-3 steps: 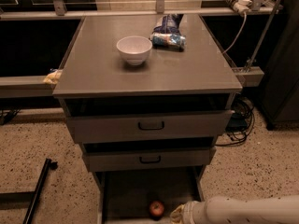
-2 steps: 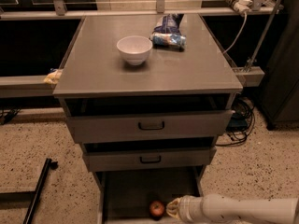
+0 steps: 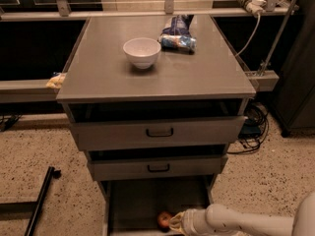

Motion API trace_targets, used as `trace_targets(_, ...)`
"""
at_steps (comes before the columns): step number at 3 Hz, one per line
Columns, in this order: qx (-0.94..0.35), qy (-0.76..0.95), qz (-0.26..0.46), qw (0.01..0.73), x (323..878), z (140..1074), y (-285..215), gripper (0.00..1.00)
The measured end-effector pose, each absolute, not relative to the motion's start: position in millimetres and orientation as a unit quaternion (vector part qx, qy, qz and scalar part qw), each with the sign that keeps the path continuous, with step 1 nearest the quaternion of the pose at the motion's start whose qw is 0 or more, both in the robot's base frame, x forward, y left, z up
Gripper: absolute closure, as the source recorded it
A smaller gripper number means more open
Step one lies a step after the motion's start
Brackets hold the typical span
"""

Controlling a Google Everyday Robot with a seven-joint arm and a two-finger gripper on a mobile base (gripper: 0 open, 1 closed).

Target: Pick apple from bottom drawer and place on counter

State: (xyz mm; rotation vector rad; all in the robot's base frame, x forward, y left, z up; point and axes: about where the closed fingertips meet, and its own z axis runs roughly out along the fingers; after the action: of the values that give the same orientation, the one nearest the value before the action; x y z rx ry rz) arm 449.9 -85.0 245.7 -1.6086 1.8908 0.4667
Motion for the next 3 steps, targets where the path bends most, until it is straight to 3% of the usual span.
trace_targets(1,-0.615,0.708,0.175,0.299,463,233,-83,1.0)
trace_targets(3,-0.626,0.699,0.191,0.287,489,208,-75,0.58)
